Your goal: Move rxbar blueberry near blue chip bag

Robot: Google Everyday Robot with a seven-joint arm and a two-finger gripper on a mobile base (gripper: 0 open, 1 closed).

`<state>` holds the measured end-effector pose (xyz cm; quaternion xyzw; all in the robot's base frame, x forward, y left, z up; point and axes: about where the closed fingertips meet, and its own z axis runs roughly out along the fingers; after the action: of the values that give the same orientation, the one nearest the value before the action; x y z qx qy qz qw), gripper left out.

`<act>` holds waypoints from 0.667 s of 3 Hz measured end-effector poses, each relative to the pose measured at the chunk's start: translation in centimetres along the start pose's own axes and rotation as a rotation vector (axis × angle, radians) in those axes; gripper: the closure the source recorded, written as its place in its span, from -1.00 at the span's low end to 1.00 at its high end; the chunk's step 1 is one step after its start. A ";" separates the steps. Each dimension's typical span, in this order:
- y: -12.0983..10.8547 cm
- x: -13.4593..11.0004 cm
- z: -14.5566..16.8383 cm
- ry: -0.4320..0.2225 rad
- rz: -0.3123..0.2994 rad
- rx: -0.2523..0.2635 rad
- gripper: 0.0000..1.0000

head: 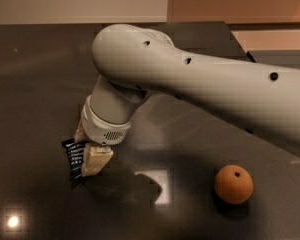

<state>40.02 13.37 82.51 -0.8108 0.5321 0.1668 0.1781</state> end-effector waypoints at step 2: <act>-3.6 7.1 -8.1 0.010 0.150 0.121 1.00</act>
Offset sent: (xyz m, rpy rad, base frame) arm 0.1201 -0.1495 0.0688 0.0301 -0.0577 -0.3429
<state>46.69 5.21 86.80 -0.7573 0.6013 0.1430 0.2109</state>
